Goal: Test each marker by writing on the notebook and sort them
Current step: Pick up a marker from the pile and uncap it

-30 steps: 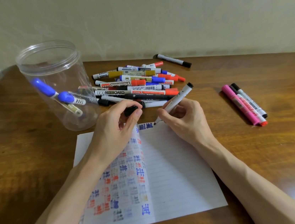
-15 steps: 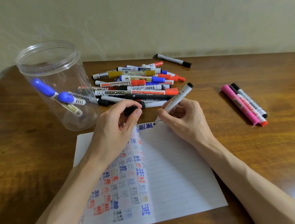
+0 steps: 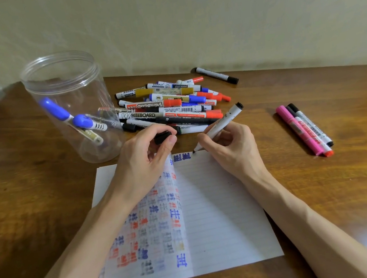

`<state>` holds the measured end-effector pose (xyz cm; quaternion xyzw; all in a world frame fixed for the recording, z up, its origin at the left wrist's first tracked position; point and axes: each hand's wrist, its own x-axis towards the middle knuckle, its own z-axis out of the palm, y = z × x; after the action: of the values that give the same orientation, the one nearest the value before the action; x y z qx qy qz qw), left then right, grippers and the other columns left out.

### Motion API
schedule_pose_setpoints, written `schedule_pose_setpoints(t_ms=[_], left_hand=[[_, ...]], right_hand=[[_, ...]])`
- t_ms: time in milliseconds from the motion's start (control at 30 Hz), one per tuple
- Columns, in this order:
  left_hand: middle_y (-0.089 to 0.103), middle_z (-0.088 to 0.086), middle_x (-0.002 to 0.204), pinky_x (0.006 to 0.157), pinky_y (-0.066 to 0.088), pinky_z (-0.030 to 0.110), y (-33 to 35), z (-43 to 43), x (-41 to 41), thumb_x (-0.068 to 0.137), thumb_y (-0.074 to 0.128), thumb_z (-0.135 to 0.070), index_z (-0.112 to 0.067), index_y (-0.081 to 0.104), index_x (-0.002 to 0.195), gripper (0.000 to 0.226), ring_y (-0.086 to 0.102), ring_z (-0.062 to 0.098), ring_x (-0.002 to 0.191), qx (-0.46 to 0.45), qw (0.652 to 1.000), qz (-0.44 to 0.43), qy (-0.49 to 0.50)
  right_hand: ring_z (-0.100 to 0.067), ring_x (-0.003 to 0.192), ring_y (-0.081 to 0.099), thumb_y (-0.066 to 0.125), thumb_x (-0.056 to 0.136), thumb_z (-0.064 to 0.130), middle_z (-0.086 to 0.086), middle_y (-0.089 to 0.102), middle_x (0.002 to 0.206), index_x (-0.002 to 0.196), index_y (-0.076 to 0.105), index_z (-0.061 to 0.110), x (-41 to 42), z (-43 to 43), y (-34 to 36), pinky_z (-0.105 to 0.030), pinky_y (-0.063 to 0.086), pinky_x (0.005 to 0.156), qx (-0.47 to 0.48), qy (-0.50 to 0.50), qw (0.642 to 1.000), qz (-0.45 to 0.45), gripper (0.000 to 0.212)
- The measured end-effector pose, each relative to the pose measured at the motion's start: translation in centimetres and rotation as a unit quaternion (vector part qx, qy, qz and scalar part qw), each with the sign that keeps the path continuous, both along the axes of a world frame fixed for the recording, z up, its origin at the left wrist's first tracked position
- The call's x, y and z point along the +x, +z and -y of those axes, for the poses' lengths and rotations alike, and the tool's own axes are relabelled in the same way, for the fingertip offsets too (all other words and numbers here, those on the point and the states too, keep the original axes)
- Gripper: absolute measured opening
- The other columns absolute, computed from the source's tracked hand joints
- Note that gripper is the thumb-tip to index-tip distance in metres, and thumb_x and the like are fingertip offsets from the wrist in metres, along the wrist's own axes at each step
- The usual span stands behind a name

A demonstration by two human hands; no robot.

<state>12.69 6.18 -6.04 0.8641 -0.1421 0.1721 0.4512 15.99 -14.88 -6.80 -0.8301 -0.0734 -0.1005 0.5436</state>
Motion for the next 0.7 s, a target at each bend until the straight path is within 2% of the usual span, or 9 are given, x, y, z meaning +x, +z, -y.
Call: schedule_pose_setpoints(t_ms=[200,400,500,700], left_hand=[[0.070,-0.011,0.113,0.076,0.053,0.013,0.03,0.04,-0.01,0.102,0.056,-0.036,-0.019,0.069,0.121,0.028,0.064,-0.002,0.108,0.000,1.000,0.001,-0.001],[0.070,-0.012,0.111,0.074,0.050,0.010,0.09,0.10,-0.03,0.103,0.057,-0.033,-0.019,0.069,0.120,0.025,0.063,-0.002,0.107,0.002,1.000,0.001,0.001],[0.070,-0.012,0.112,0.075,0.049,0.009,0.06,0.10,0.00,0.103,0.057,-0.033,-0.019,0.069,0.121,0.025,0.063,-0.002,0.107,0.004,1.000,-0.001,0.000],[0.070,-0.013,0.114,0.076,0.051,0.010,-0.07,0.09,0.06,0.102,0.055,-0.038,-0.020,0.069,0.121,0.029,0.063,-0.001,0.109,0.007,1.000,-0.004,-0.001]], right_hand=[[-0.009,0.076,0.074,0.080,0.092,0.023,0.008,0.077,0.085,0.089,0.077,0.016,-0.07,-0.06,0.04,-0.025,0.063,0.070,-0.014,0.005,1.000,-0.006,0.008],[-0.010,0.074,0.073,0.081,0.091,0.024,0.009,0.076,0.078,0.079,0.074,0.025,-0.09,-0.06,0.00,-0.024,0.062,0.066,-0.030,-0.004,0.999,-0.017,0.013],[-0.009,0.072,0.073,0.080,0.090,0.022,0.008,0.076,0.076,0.077,0.075,0.023,-0.04,-0.10,0.01,-0.019,0.057,0.062,-0.031,-0.004,0.999,-0.026,0.013],[-0.009,0.071,0.072,0.078,0.092,0.021,0.008,0.076,0.076,0.082,0.076,0.018,-0.03,-0.05,0.17,-0.020,0.057,0.062,-0.003,-0.021,1.000,-0.018,0.010]])
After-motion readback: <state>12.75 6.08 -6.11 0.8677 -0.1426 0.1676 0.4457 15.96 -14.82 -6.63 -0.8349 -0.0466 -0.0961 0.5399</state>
